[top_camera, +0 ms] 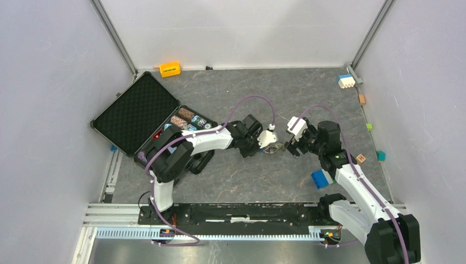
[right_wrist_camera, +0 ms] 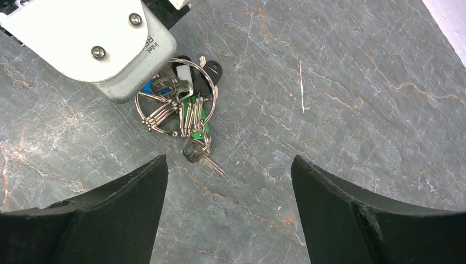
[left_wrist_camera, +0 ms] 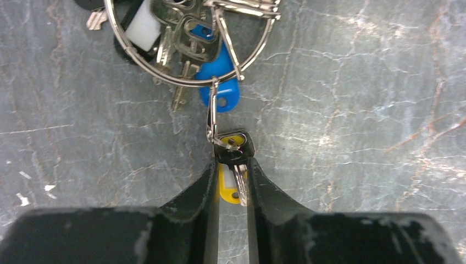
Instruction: Put the keys on the keyring
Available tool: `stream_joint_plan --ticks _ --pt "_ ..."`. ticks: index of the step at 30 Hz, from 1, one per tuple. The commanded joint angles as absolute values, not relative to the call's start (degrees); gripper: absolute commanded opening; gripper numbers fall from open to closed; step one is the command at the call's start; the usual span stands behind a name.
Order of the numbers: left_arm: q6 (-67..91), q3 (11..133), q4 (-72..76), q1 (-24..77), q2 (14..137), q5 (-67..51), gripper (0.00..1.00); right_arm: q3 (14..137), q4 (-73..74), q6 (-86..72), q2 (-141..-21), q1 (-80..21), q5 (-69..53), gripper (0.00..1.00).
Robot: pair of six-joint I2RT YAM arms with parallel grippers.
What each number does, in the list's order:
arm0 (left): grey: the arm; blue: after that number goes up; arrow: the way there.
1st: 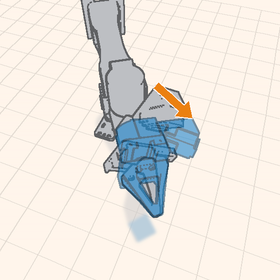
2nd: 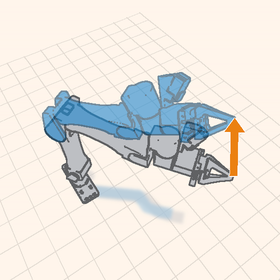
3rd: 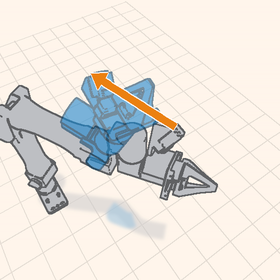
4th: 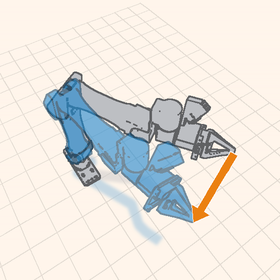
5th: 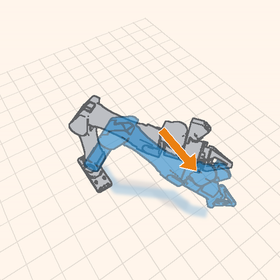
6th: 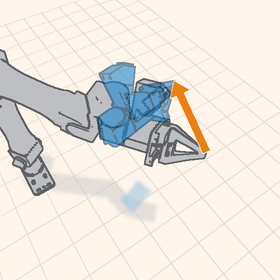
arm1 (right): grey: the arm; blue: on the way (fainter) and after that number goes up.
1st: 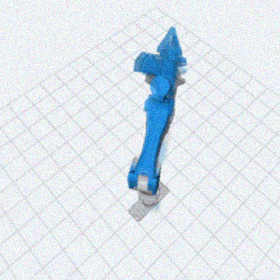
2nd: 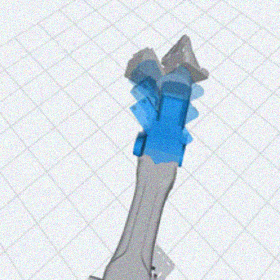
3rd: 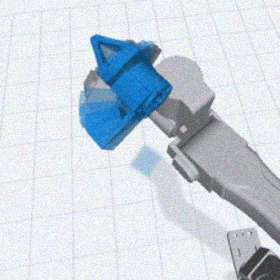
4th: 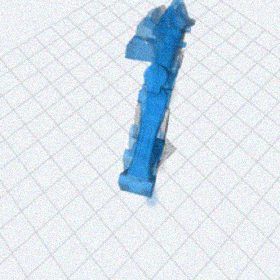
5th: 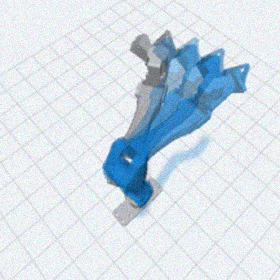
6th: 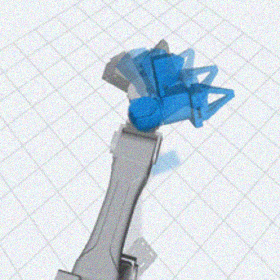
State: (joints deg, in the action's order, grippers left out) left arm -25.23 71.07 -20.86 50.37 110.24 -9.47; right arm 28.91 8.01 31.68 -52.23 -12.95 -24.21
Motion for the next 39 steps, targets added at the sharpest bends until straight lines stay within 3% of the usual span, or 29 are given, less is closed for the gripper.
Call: stream_joint_plan --ticks 1,8,34,37,39 --pt "-27.2 69.3 -23.8 49.6 110.9 -2.7 0.15 29.6 6.8 31.4 -51.2 -12.6 -25.0 0.87" --pt "-27.5 70.0 -25.1 48.6 111.1 -0.2 0.02 29.3 6.9 31.9 -51.0 -12.7 -24.8 0.87" --pt "-29.0 66.2 -36.1 48.1 107.1 4.4 0.02 29.4 6.9 32.1 -52.0 -12.6 -25.7 0.87" --pt "-28.7 66.2 -36.0 48.1 105.8 4.7 0.05 29.5 6.9 32.1 -52.1 -12.7 -25.8 0.87" --pt "-28.4 66.6 -36.0 48.0 104.9 4.6 0.16 29.6 6.9 31.9 -52.1 -12.6 -25.9 0.87"
